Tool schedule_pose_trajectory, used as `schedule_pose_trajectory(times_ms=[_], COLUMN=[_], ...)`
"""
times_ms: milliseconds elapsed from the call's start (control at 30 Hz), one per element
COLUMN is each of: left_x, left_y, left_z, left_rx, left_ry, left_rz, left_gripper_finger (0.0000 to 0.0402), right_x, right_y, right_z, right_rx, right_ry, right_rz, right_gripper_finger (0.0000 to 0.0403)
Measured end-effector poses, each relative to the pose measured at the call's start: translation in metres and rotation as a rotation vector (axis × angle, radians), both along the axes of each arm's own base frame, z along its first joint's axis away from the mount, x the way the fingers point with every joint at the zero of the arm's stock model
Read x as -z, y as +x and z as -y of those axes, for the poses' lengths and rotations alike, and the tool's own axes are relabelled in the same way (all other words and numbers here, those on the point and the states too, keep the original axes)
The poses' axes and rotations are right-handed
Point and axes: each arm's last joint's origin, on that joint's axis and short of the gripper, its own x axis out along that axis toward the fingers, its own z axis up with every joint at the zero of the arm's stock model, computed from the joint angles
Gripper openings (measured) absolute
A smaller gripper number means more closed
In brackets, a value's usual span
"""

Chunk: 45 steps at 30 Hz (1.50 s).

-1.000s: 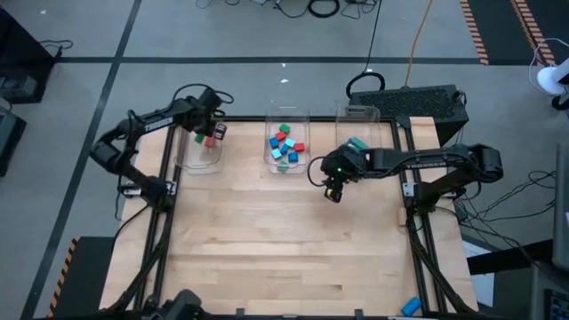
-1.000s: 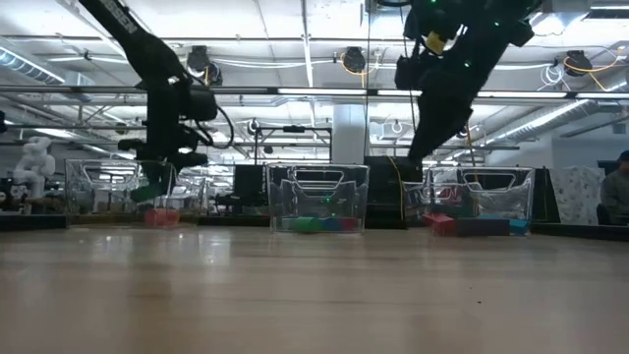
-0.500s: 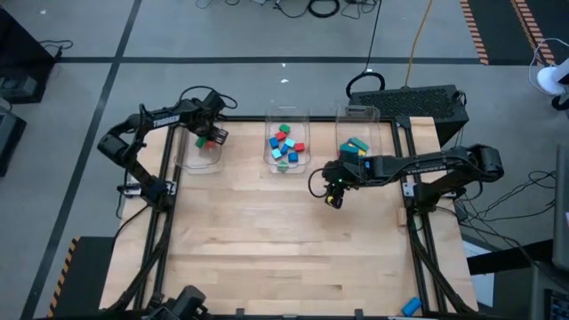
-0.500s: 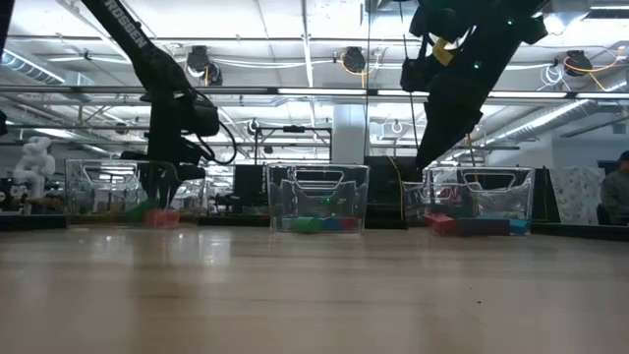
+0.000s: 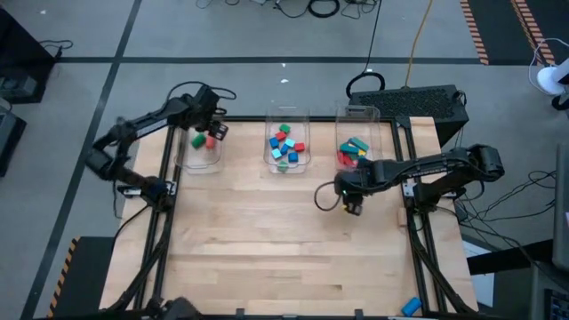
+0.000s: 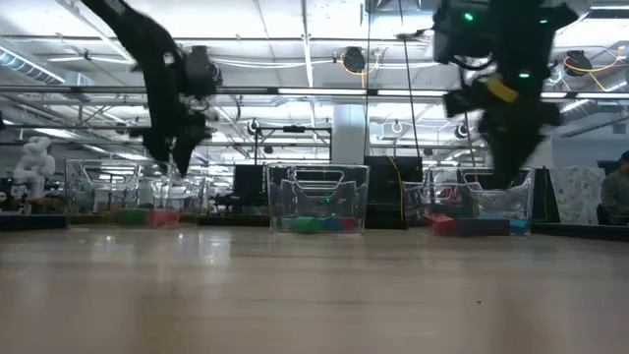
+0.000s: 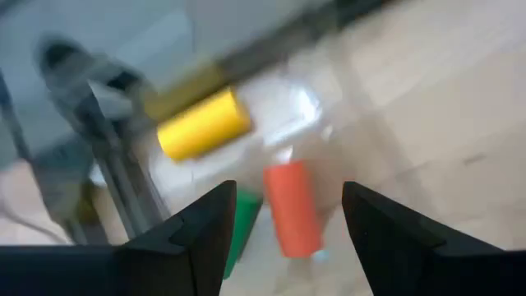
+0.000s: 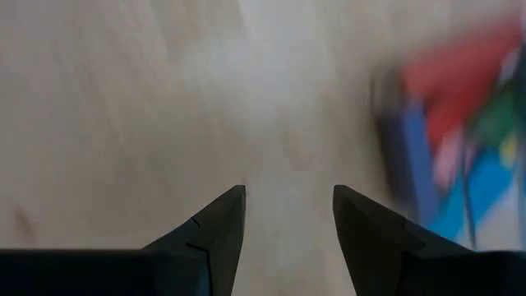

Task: Sort blocks by size
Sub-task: Put the brown cylindrical block into the left transparent bin

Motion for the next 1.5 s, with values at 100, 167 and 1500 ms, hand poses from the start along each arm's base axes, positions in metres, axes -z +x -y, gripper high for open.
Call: schedule_pose_trajectory(times_ms=[100, 167, 1500], left_x=[-0.033, -0.052, -0.075], left_y=[-0.001, -0.002, 0.108], left_z=[0.017, 0.031, 0.159], left_rx=[0.038, 0.07, 0.737], left_ry=[0.129, 0.201, 0.454], left_rz=[0.097, 0.157, 0.625], left_gripper_finger=[0.0226, 0.0226, 0.0226], right_x=[0.002, 0.001, 0.067], right_y=[-0.018, -0.027, -0.03], right_z=[-0.005, -0.008, -0.041], right_rx=[0.045, 0.099, 0.043], right_ry=[0.046, 0.071, 0.354], right_rz=[-0.172, -0.26, -0.864], right_gripper_finger=[0.0169, 0.0169, 0.0322])
